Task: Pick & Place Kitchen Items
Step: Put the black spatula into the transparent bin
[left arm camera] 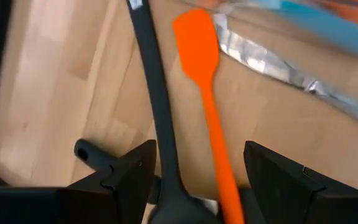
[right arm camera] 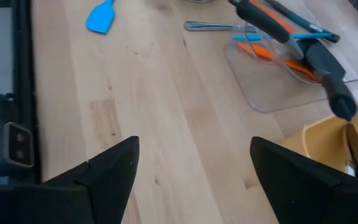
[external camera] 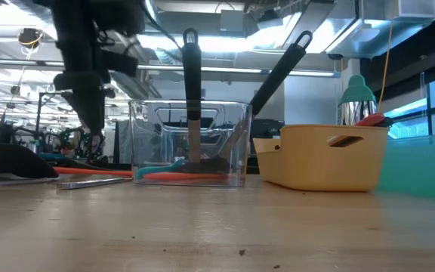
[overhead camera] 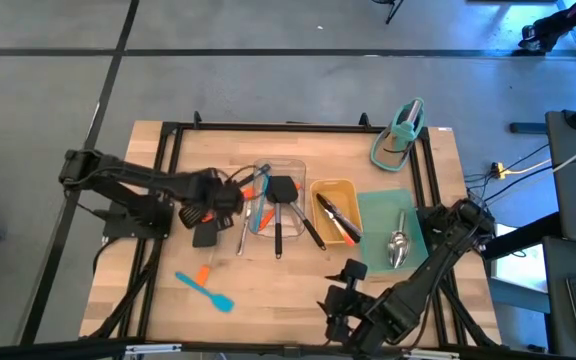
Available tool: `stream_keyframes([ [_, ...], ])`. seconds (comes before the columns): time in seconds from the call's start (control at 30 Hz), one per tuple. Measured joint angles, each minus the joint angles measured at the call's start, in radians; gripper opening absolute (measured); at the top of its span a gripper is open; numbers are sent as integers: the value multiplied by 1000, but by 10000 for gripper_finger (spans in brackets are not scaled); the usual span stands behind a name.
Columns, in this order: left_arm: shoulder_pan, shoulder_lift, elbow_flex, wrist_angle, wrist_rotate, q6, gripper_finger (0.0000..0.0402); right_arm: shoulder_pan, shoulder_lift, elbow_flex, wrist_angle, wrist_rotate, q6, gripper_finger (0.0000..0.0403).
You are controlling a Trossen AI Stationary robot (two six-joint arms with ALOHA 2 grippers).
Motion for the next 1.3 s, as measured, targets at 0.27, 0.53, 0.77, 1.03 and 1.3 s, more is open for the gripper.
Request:
stream_keyframes([
  [0.27,282,-1,-77,25,210,162,239,20,0,0,17,0,-4,311],
  [0.53,437,-1,-174,174,348,248,239,23,0,0,20,1,-4,311],
  [0.77,448,1,-220,211,368,239,239,23,0,0,20,17,-6,311],
  [1.03,436,40,-269,300,365,115,226,23,0,0,21,18,-8,311],
  [1.3,396,108,-263,305,302,7,100,23,-1,0,22,27,-8,311],
])
